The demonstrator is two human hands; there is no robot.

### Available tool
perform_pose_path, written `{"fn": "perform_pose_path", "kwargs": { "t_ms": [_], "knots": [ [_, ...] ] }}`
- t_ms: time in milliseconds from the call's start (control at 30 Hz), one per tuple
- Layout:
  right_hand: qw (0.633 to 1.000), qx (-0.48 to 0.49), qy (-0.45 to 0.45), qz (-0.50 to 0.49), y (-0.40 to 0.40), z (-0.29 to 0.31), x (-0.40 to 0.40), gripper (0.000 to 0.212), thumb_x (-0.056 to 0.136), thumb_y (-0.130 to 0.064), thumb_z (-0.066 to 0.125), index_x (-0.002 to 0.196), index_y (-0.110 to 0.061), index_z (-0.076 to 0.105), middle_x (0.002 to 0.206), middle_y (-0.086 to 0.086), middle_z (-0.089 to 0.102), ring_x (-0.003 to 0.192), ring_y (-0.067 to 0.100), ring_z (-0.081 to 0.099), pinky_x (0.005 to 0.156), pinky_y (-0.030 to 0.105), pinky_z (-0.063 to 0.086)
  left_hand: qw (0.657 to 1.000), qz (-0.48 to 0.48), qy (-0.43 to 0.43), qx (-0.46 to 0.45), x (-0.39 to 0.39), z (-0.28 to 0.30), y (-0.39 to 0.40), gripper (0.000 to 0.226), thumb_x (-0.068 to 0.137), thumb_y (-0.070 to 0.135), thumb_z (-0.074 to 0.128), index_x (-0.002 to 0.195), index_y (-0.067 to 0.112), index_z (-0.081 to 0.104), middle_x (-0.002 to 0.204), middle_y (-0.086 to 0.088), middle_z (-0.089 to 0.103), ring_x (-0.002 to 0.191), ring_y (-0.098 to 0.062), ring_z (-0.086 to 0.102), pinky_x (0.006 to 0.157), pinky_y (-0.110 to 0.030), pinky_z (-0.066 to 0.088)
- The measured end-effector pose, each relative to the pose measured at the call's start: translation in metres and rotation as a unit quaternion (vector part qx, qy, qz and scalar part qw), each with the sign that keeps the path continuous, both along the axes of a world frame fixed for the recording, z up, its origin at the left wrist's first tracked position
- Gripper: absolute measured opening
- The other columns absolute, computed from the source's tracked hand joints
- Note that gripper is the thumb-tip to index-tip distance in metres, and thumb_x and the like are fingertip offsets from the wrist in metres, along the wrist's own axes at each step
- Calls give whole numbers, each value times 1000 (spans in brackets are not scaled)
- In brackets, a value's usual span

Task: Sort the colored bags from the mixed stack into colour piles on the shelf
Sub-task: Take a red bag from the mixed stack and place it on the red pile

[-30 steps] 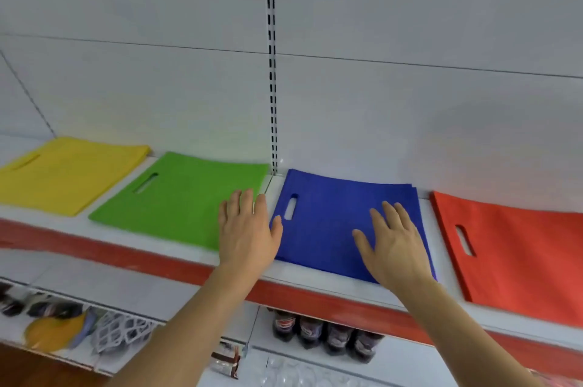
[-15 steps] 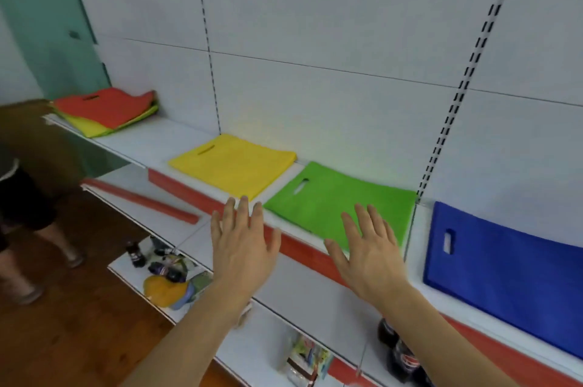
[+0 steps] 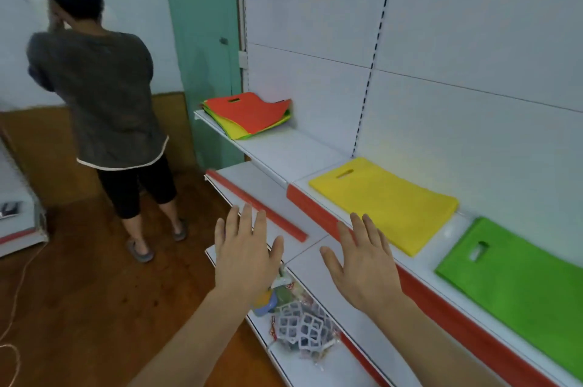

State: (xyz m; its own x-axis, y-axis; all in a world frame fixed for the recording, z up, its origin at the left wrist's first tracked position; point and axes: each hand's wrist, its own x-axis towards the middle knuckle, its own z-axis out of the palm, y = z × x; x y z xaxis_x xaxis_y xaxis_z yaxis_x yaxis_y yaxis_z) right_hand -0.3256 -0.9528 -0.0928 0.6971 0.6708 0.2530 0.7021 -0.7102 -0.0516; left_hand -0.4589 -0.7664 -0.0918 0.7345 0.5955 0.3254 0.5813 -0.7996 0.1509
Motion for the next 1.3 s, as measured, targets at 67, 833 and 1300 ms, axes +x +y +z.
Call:
{"fn": "perform_pose_path", "kwargs": {
  "t_ms": [67,833,1300],
  "knots": [
    [1000,15,2,14,41,-1,12,84,102,-70,14,159,-15,43,170,15,30,160,36,19,127,55,24,1000,8,-5,0,5,-1,32,69,105,62,28,161,23,37,170,-6,29,160,-30,16,130,-55,14],
    [1000,29,7,-5,423,6,154,89,98,-69,7,160,-15,42,168,17,33,159,36,21,126,54,24,1000,-5,2,10,135,10,407,66,106,61,27,162,27,33,171,-3,27,160,-27,15,131,-50,12],
    [990,28,2,-138,560,10,223,87,98,-71,11,160,-19,43,169,13,33,159,35,20,127,52,22,989,-146,21,26,257,19,578,68,105,61,30,161,23,35,169,-6,30,158,-28,18,129,-50,17]
  ]
}}
